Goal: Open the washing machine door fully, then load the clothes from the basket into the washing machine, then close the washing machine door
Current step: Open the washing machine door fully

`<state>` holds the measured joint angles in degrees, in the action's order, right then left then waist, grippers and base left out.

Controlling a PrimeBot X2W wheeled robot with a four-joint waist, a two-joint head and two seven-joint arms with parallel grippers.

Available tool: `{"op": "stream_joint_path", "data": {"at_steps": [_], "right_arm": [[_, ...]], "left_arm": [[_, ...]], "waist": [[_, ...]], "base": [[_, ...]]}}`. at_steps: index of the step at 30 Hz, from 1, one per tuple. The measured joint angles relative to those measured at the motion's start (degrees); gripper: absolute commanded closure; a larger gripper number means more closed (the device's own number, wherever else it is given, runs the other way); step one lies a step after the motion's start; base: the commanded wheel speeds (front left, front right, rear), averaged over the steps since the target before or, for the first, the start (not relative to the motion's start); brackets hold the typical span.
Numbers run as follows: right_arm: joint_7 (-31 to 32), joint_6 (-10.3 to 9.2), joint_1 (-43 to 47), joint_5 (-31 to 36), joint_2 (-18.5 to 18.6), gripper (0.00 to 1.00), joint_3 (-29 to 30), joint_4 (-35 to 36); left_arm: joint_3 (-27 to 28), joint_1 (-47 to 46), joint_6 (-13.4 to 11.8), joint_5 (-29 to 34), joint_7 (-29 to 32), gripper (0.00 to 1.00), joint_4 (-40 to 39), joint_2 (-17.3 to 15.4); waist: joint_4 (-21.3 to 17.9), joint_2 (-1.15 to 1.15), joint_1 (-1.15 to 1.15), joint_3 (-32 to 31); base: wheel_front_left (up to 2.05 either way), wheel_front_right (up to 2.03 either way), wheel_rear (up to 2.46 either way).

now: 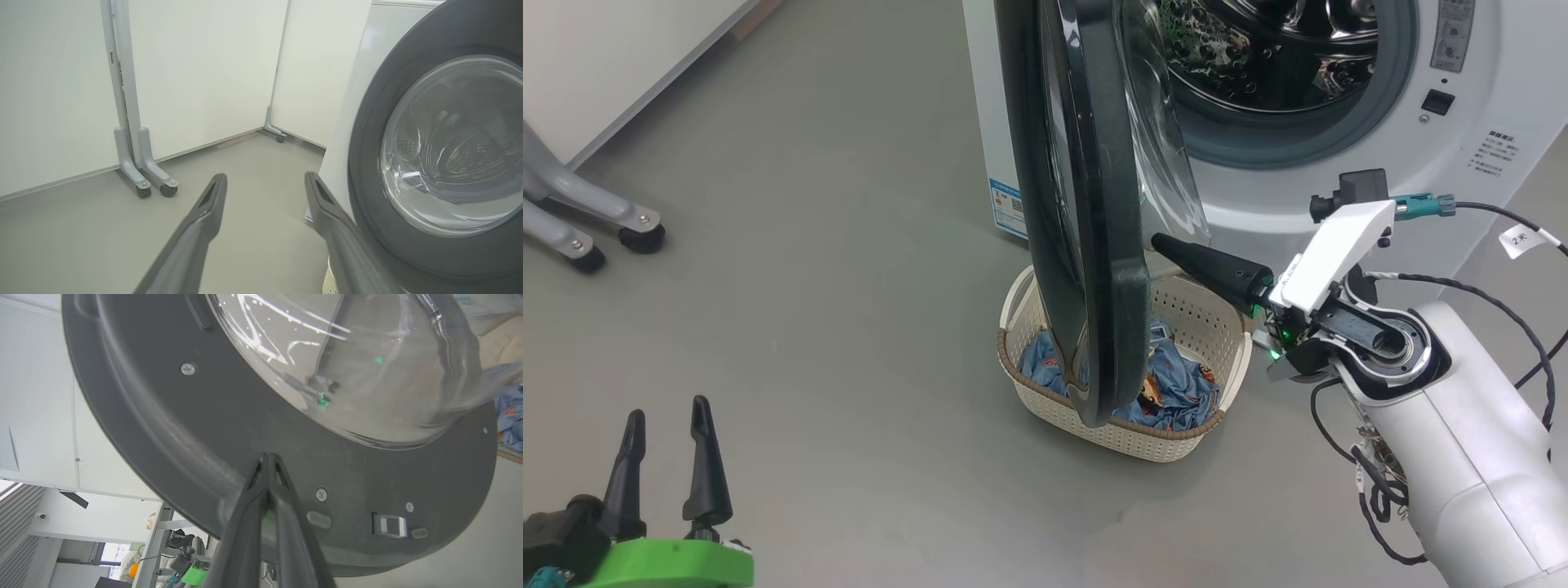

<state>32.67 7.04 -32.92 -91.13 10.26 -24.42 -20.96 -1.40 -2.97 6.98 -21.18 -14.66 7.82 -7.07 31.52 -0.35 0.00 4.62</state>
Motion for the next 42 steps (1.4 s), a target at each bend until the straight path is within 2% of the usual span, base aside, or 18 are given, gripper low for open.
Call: {"op": "stream_joint_path", "data": {"at_steps": [7,8,9,10,11,12,25,42], "right_arm": [[-1.66,0.01,1.04,0.46,0.88,0.99,1.4,0.09],[-1.66,0.01,1.28,0.49,0.82,0.76,1.36,0.08],[-1.67,0.01,1.31,0.52,0.7,0.6,1.27,0.09],[-1.69,0.01,1.31,0.62,0.59,0.38,1.22,0.13],[-1.78,0.01,1.31,0.81,0.51,0.02,1.13,0.18],[-2.12,0.01,1.32,0.92,0.48,0.0,1.07,0.26],[-5.57,0.01,1.51,4.98,1.3,0.0,0.35,3.58],[-17.41,0.03,2.53,18.61,6.57,0.0,-2.66,6.57]], "left_arm": [[-1.55,0.01,0.0,0.0,0.0,0.0,0.44,0.01],[-1.42,0.01,0.0,0.0,0.0,0.0,0.44,-0.05],[-1.22,0.02,0.0,0.0,0.0,0.0,0.44,-0.14],[-1.04,0.05,0.0,0.0,0.0,0.0,0.44,-0.25],[-0.96,0.05,0.0,0.0,0.0,0.0,0.45,-0.33],[-0.9,0.06,0.0,0.0,0.0,0.0,0.46,-0.37],[-0.68,0.97,0.0,-0.01,0.0,0.0,0.44,-1.07],[-0.13,1.12,0.0,-0.01,0.0,0.0,0.16,-1.07]], "waist": [[-0.73,0.0,0.0,-1.27],[-0.95,0.0,0.0,-1.44],[-1.25,0.0,0.0,-1.58],[-1.6,0.0,0.0,-1.69],[-1.98,0.0,0.0,-1.8],[-2.37,0.0,0.0,-1.93],[-9.13,0.0,0.0,-3.3],[-18.31,0.0,0.0,-4.39]], "base": [[0.0,0.0,0.0],[0.0,0.0,0.0],[0.0,0.0,0.0],[0.0,0.0,0.0],[0.0,0.0,0.0],[0.0,0.0,0.0],[0.0,0.0,0.0],[0.0,0.0,0.0]]}}
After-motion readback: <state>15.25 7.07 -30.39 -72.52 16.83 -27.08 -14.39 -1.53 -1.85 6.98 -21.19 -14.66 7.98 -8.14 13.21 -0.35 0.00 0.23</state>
